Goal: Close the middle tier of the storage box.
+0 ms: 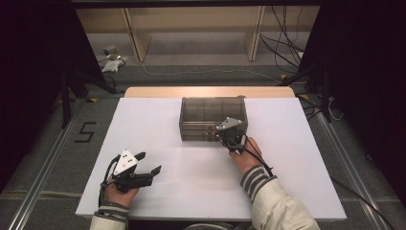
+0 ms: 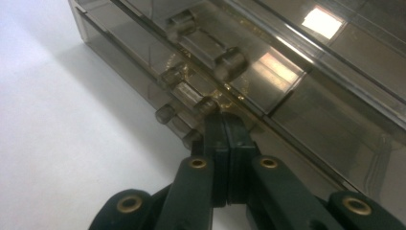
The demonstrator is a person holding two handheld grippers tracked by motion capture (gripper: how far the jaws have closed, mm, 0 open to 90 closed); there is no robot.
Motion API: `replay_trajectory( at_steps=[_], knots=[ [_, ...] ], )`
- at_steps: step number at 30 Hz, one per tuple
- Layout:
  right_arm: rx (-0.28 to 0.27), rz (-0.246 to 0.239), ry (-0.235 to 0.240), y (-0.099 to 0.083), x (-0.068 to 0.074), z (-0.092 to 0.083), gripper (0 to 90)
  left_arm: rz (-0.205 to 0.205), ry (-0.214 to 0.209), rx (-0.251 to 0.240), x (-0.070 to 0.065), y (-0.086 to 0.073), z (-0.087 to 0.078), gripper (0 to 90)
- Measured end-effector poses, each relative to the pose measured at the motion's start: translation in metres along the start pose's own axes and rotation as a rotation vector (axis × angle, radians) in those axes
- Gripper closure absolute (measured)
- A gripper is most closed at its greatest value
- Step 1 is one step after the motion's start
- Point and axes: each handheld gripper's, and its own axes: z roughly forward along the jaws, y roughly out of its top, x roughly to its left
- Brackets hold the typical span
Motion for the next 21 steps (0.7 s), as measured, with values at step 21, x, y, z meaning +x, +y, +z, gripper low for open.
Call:
replay_trajectory(
  at_steps=[21],
  knots=[
    [-0.052,-0.015,0.053,0.001,0.005,-0.037,80.3,-0.044,-0.029,-0.092,0.010,-0.005,-0.008,16.4]
  ],
)
